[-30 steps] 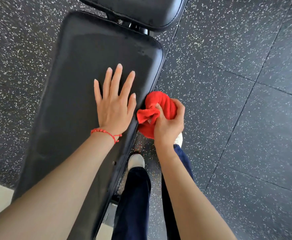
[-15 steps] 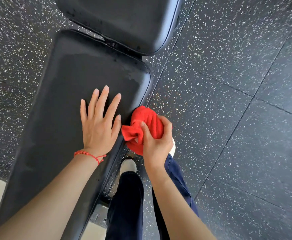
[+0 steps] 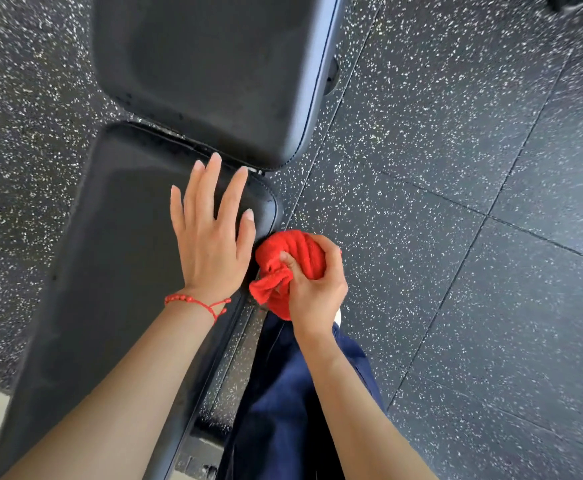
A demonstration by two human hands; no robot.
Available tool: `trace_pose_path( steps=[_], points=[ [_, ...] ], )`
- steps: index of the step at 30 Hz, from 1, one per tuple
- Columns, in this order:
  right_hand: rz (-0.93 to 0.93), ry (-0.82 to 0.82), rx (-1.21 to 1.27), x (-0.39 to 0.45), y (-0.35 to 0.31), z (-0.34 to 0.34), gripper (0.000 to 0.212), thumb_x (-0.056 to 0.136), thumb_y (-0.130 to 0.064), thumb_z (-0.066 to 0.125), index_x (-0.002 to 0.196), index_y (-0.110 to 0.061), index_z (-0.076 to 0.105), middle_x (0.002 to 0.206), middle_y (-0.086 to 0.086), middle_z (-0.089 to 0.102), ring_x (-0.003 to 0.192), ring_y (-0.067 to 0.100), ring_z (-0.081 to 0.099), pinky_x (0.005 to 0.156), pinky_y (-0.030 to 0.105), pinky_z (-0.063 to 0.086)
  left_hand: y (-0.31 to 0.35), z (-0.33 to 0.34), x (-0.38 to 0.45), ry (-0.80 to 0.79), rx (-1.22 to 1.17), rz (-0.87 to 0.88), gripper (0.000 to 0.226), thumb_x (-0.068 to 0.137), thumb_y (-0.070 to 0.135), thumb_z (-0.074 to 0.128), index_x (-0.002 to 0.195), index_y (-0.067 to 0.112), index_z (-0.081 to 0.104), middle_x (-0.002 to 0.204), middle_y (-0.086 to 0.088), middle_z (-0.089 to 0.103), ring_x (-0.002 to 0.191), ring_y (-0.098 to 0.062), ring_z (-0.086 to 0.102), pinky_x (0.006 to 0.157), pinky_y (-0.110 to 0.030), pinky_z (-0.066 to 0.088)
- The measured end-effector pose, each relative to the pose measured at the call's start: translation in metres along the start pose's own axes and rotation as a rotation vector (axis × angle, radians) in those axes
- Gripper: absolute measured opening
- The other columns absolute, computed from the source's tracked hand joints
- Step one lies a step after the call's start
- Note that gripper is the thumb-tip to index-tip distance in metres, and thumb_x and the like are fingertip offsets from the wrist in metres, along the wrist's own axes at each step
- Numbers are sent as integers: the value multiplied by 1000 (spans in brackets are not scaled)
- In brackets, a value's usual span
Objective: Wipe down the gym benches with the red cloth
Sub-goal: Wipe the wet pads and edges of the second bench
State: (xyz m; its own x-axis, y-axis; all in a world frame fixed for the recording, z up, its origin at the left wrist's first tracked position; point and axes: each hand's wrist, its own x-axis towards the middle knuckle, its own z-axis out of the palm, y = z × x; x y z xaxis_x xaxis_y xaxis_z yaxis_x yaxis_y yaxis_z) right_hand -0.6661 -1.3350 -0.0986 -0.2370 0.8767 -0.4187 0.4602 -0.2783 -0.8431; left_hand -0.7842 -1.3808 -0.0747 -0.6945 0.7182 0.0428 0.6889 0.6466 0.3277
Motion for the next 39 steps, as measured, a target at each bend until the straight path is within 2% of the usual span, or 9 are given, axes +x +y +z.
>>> trace_pose_path(
  steps=[3,8,12,18,20,24,29,33,39],
  points=[
    [-32,124,53,35,-30,2,40,67,-26,80,101,-23,59,97,-2,64,92,15,59,87,31,46,4,-4,27,45,2,29,45,91,18,45,136,11,45,146,-18,34,136,-36,26,108,-56,16],
    [-115,232,88,78,-72,-2,39,67,-26,79,100,-21,60,96,-5,63,91,8,58,88,27,45,8,-13,68,79,6,80,47,91,18,45,138,13,43,147,-18,34,136,-36,26,108,-56,17],
    [-132,251,112,87,-88,-1,38,67,-24,80,99,-25,58,95,-7,62,91,7,57,88,24,44,12,-17,97,78,7,110,49,91,18,46,139,15,41,148,-16,32,137,-35,24,108,-57,17],
    [-127,325,132,117,-117,9,38,68,-20,79,100,-17,60,96,-6,61,92,6,56,88,18,41,12,-18,135,57,33,179,53,89,20,45,142,18,37,150,-16,29,138,-36,22,107,-59,15],
    [-151,351,134,134,-131,11,37,69,-20,78,100,-17,59,96,-7,61,93,6,56,89,20,42,10,-15,140,49,48,190,54,90,21,44,143,20,34,151,-15,28,138,-36,21,107,-59,15],
    [-167,350,101,148,-145,12,37,70,-25,76,101,-23,57,99,-7,61,95,7,57,90,21,42,7,-11,138,45,59,197,54,92,23,42,144,21,31,151,-15,27,139,-35,19,108,-58,13],
    [-126,321,50,123,-126,10,37,70,-29,74,102,-28,56,101,-5,63,96,9,57,89,20,41,10,-14,140,37,21,185,53,90,21,44,142,20,34,149,-17,29,138,-35,19,107,-59,13],
    [-102,326,39,118,-126,9,37,70,-27,76,98,-36,54,97,-14,60,93,2,56,88,14,40,18,-24,149,36,-38,181,51,90,22,45,140,19,36,148,-19,30,136,-36,21,107,-59,13],
    [-136,330,78,141,-148,10,38,69,-21,78,99,-27,56,97,-7,62,95,8,57,90,21,43,36,-35,203,96,-38,201,50,92,23,44,141,18,38,149,-19,29,137,-37,20,107,-61,13]
  ],
)
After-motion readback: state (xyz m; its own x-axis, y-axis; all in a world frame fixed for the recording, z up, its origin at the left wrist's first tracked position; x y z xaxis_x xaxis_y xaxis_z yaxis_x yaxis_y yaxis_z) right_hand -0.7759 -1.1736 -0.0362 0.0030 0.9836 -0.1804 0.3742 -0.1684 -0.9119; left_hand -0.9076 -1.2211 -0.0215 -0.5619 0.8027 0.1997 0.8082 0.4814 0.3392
